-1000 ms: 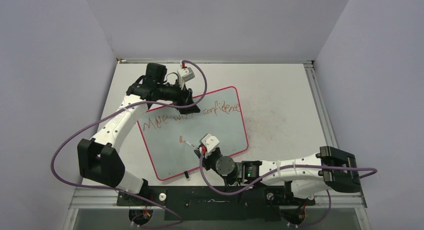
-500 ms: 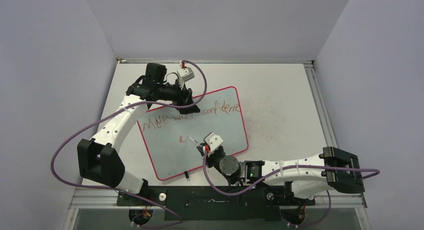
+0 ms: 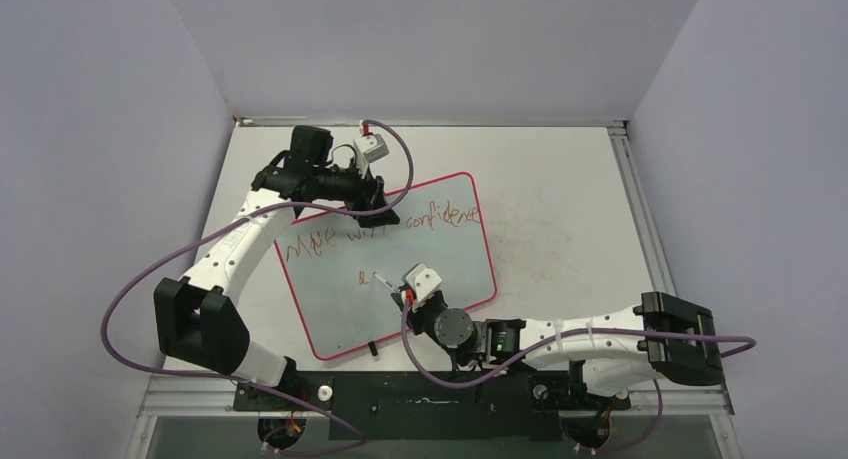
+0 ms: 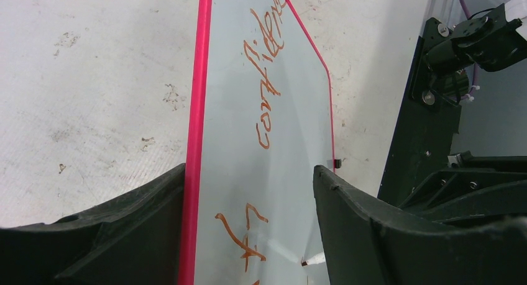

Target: Write a sentence on the whiteboard

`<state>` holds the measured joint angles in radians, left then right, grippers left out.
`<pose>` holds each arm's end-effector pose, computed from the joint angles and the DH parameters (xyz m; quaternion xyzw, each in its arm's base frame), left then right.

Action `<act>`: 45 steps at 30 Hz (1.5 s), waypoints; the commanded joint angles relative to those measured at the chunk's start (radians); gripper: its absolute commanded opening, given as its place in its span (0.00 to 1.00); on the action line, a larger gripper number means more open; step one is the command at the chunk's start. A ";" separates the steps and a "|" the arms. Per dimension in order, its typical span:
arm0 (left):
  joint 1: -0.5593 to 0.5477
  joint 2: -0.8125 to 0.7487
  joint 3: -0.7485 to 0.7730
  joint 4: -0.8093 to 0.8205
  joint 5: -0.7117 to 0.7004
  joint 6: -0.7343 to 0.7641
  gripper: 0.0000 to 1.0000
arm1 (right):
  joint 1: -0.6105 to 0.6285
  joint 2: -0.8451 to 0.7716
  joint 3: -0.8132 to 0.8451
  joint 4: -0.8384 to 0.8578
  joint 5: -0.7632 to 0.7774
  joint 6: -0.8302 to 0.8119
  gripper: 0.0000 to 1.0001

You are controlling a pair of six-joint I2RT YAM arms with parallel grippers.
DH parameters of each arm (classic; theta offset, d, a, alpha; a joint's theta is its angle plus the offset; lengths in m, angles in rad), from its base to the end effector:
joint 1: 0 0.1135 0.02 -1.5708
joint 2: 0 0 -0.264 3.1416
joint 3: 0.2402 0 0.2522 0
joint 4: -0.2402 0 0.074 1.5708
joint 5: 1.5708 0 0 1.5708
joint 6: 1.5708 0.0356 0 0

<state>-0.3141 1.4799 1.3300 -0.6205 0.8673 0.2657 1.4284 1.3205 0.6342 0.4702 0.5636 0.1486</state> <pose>0.2930 -0.1237 0.3316 0.3958 0.7541 -0.3954 0.3441 0.0591 0.2782 0.2381 -0.3071 0.7045 0.2743 0.5781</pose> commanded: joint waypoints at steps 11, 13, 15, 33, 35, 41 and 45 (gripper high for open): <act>0.004 -0.037 0.005 0.039 0.021 -0.003 0.66 | 0.010 -0.045 0.001 -0.119 0.083 0.058 0.05; 0.004 -0.037 0.005 0.039 0.020 -0.003 0.66 | 0.009 -0.048 0.001 -0.106 0.093 0.047 0.05; 0.004 -0.035 0.005 0.039 0.019 -0.004 0.66 | 0.008 -0.045 0.005 -0.093 0.099 0.034 0.05; 0.004 -0.042 0.005 0.040 0.019 -0.003 0.66 | 0.009 -0.038 0.015 0.022 0.057 -0.034 0.05; 0.004 -0.042 0.005 0.040 0.019 -0.003 0.66 | 0.008 -0.061 0.004 0.029 0.065 -0.037 0.05; 0.004 -0.040 0.005 0.039 0.019 -0.003 0.66 | 0.006 -0.020 0.026 0.003 0.086 -0.047 0.05; 0.004 -0.039 0.005 0.039 0.020 -0.003 0.66 | 0.006 -0.001 0.036 -0.033 0.105 -0.031 0.05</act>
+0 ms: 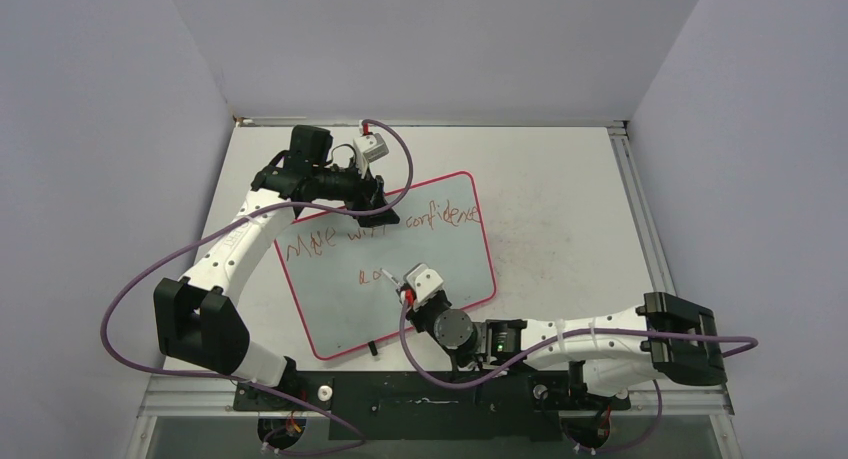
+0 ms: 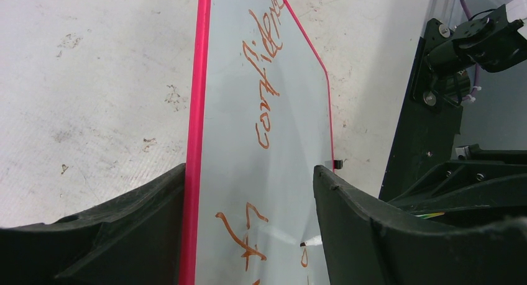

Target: Write a sentence on the whiteboard

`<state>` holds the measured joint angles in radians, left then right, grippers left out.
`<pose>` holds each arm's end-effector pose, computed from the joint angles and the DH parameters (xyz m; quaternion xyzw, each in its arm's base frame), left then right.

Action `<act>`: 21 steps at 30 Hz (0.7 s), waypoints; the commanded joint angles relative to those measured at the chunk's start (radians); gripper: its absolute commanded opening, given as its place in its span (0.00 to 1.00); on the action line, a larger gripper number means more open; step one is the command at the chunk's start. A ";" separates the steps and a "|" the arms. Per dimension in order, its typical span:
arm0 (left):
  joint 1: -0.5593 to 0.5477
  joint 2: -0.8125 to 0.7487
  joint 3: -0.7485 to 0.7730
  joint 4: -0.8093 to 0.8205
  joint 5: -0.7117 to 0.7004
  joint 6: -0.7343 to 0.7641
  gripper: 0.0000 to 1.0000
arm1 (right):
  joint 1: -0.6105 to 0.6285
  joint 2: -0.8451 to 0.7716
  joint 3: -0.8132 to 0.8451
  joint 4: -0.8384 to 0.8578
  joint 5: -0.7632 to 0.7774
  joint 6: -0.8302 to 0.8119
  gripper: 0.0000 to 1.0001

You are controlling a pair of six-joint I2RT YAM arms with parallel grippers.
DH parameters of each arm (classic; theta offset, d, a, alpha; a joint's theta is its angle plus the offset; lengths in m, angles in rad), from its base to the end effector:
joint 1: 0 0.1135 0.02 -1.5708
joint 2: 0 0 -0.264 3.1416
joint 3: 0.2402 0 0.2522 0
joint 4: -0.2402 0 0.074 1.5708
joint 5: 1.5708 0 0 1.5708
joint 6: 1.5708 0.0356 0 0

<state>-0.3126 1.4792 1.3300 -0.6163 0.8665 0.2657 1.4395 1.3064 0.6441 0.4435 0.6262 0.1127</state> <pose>0.2933 -0.1233 0.3321 0.3958 0.7534 -0.3945 0.3465 0.0575 0.2763 0.2427 -0.3052 0.7034 0.2455 0.5931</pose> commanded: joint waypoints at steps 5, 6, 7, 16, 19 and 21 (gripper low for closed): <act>0.003 -0.040 0.005 0.035 0.022 -0.003 0.66 | -0.003 -0.014 0.011 -0.068 0.053 0.041 0.05; 0.003 -0.040 0.005 0.036 0.021 -0.003 0.66 | -0.001 -0.019 0.005 -0.082 0.051 0.053 0.05; 0.003 -0.040 0.005 0.036 0.022 -0.003 0.66 | 0.001 -0.026 0.000 -0.093 0.048 0.065 0.05; 0.003 -0.038 0.005 0.036 0.020 -0.003 0.66 | 0.011 -0.038 -0.017 -0.132 0.065 0.100 0.05; 0.003 -0.037 0.005 0.037 0.019 -0.003 0.66 | -0.001 -0.024 -0.003 -0.109 0.083 0.073 0.05; 0.003 -0.037 0.005 0.036 0.019 -0.003 0.66 | -0.015 -0.016 0.006 -0.091 0.090 0.058 0.05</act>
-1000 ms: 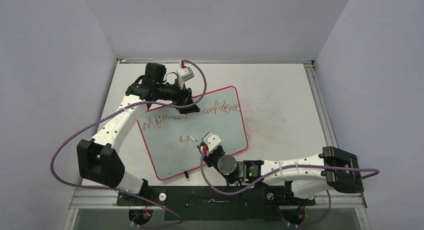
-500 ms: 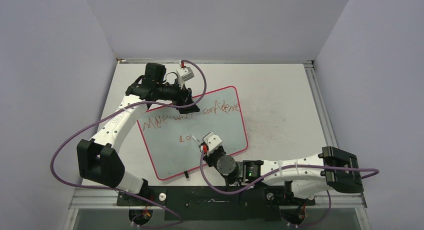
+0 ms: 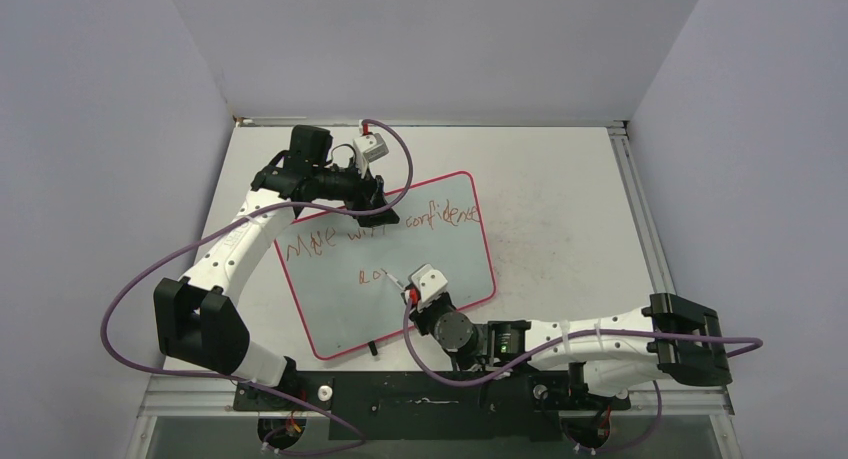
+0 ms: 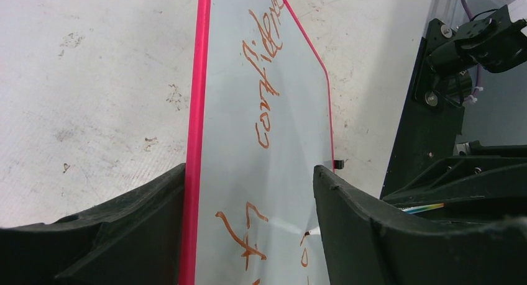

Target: Write a sentence on the whiteboard

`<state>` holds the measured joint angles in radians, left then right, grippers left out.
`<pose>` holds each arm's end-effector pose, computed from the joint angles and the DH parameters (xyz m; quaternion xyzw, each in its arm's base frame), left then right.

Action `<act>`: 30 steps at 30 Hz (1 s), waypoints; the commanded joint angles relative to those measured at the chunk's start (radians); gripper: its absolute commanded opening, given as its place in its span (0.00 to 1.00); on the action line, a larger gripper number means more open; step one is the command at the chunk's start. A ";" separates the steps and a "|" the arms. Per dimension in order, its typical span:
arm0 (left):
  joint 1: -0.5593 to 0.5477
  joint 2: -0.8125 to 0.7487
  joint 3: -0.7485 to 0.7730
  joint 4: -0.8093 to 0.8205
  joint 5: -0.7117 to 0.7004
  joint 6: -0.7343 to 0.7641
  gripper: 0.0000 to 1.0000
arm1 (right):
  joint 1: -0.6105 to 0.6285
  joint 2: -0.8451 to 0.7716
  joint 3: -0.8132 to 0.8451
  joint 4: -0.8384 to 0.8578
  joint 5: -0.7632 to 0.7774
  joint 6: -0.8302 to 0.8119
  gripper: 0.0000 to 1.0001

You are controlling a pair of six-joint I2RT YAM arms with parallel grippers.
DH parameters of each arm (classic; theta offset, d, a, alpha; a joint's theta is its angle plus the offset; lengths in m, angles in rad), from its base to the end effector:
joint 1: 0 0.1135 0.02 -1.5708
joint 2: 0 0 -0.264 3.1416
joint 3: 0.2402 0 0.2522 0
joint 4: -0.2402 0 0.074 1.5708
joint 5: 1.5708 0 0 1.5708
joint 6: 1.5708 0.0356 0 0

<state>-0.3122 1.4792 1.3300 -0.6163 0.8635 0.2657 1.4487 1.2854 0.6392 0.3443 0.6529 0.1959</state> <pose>0.2934 -0.1231 0.3320 0.3953 0.7542 -0.3932 0.3469 0.0550 0.2703 0.2368 -0.2932 0.7295 0.2356 0.5713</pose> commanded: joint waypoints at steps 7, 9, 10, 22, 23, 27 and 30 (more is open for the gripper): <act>0.002 -0.037 0.005 0.037 0.019 -0.003 0.66 | -0.064 -0.010 0.016 0.049 0.061 -0.071 0.05; 0.002 -0.040 0.004 0.037 0.019 -0.003 0.66 | -0.068 -0.013 0.016 0.047 0.054 -0.073 0.05; 0.002 -0.039 0.005 0.036 0.017 -0.003 0.66 | -0.068 -0.015 0.014 0.046 0.051 -0.070 0.05; 0.002 -0.037 0.005 0.036 0.020 -0.003 0.66 | -0.037 -0.055 -0.026 -0.089 0.019 0.040 0.05; 0.002 -0.037 0.005 0.037 0.020 -0.003 0.66 | -0.034 -0.059 -0.030 -0.100 0.019 0.054 0.05; 0.002 -0.036 0.003 0.037 0.018 -0.005 0.66 | -0.029 -0.066 -0.040 -0.113 0.026 0.074 0.05; 0.002 -0.035 0.003 0.036 0.018 -0.005 0.66 | -0.028 -0.057 -0.034 -0.108 0.052 0.070 0.05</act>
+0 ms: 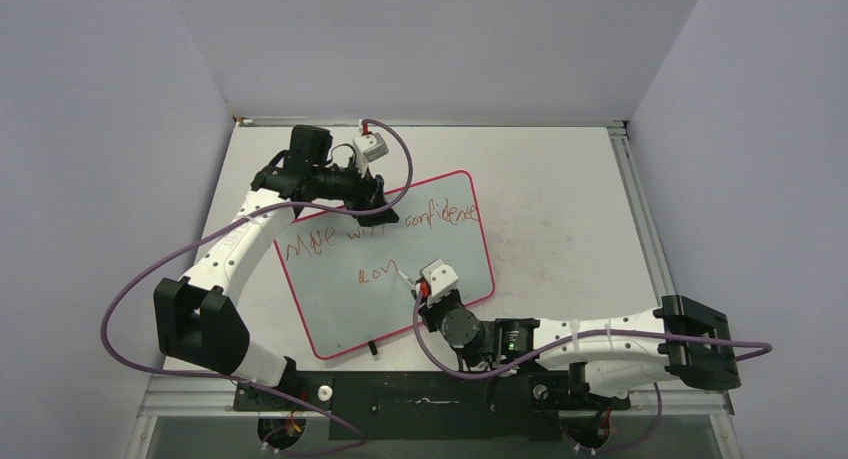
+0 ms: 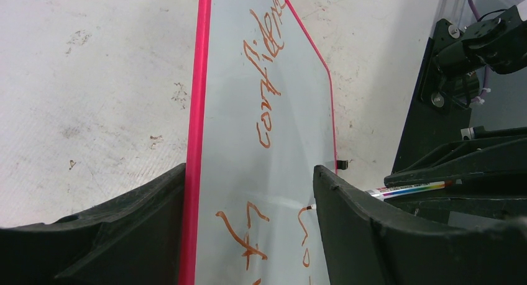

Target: Write a sentence on the whiteboard

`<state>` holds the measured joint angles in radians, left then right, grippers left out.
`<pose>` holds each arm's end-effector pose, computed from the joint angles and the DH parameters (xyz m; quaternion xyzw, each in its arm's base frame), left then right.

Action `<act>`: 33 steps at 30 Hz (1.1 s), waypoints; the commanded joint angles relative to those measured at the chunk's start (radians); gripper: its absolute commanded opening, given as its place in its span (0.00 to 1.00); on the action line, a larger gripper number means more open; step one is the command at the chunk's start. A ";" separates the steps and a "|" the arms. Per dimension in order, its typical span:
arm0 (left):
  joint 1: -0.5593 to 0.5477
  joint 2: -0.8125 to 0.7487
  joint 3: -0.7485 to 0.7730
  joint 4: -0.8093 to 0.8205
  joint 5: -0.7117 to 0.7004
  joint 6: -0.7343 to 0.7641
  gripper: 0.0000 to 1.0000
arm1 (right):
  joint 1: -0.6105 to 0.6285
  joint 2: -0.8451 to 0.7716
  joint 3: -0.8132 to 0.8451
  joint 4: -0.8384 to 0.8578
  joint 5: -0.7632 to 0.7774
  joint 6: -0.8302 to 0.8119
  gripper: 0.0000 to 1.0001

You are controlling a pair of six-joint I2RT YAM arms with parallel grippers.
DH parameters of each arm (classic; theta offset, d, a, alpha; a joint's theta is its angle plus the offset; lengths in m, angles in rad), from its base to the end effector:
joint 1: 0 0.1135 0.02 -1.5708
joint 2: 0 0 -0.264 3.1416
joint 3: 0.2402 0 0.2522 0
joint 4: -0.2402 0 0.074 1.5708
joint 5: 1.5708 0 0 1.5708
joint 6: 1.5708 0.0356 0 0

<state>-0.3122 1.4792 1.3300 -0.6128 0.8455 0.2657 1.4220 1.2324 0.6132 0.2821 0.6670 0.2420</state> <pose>0.2941 -0.1229 0.3319 0.3936 0.7576 -0.3854 0.3500 0.0608 0.2567 0.2355 -0.2715 0.7458 0.2243 0.5655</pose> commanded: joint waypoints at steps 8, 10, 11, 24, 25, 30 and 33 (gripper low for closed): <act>0.002 -0.036 0.003 0.033 0.036 -0.005 0.66 | -0.051 0.002 0.009 0.036 0.069 -0.030 0.05; 0.002 -0.037 0.003 0.033 0.036 -0.005 0.66 | -0.067 0.004 0.015 0.053 0.062 -0.048 0.05; 0.002 -0.038 0.004 0.033 0.035 -0.005 0.66 | -0.073 0.004 0.018 0.063 0.060 -0.057 0.05; 0.002 -0.042 0.002 0.039 0.029 -0.007 0.66 | 0.004 -0.118 -0.061 0.089 0.059 -0.089 0.05; 0.002 -0.043 0.002 0.039 0.027 -0.008 0.66 | 0.012 -0.126 -0.067 0.084 0.065 -0.083 0.05; 0.002 -0.048 -0.002 0.044 0.019 -0.010 0.66 | 0.031 -0.111 -0.069 0.049 0.075 -0.055 0.05; 0.002 -0.047 -0.003 0.046 0.019 -0.010 0.66 | 0.031 -0.066 -0.056 0.033 0.079 -0.047 0.05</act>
<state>-0.3115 1.4754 1.3224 -0.6010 0.8413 0.2649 1.4475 1.1263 0.5465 0.3283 0.7158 0.1730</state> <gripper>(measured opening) 0.661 0.152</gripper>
